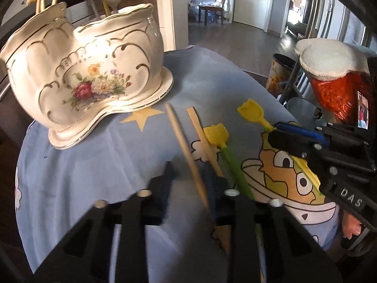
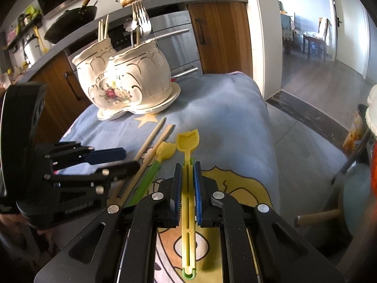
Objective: Organize utensils
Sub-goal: 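Grasp a wooden chopstick with the left gripper while the right gripper grasps a yellow plastic spoon, then lift the chopstick and yellow spoon and carry them over the holder, then drop the chopstick and yellow spoon into the holder cups, opening both grippers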
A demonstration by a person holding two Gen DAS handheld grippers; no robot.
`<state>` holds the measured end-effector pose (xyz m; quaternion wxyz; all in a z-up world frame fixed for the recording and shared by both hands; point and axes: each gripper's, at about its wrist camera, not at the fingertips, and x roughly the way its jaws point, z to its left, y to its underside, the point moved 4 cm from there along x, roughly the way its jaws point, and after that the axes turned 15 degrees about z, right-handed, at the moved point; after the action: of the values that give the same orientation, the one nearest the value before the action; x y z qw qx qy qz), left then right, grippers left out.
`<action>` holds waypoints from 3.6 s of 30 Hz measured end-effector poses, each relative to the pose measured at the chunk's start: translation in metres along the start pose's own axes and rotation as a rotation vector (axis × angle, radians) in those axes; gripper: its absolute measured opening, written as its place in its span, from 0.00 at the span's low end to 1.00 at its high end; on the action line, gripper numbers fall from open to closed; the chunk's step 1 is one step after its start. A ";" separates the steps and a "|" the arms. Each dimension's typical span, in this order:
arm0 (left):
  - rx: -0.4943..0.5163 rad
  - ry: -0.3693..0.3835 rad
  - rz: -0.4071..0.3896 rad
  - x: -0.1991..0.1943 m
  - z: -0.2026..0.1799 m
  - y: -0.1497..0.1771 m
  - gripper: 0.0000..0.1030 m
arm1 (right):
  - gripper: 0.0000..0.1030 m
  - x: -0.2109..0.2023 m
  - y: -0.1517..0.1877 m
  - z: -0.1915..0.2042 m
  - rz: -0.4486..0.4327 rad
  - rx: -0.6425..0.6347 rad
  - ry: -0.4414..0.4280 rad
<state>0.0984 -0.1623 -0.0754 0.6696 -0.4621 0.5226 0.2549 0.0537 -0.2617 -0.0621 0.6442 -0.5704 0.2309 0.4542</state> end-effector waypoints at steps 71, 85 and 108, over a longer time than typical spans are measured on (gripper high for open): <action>-0.286 0.064 -0.855 -0.147 0.194 -0.087 0.06 | 0.10 0.002 -0.202 0.079 -0.545 -0.085 -0.234; -0.231 0.054 -0.760 -0.134 0.187 -0.050 0.06 | 0.10 0.001 -0.167 0.065 -0.485 -0.112 -0.118; -0.260 0.010 -0.655 -0.142 0.180 -0.026 0.19 | 0.20 -0.013 -0.144 0.054 -0.414 -0.072 -0.023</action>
<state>0.1573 0.0057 0.0713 0.6489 -0.6879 0.3129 0.0887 0.1579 -0.2056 0.0376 0.7056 -0.6232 0.0852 0.3265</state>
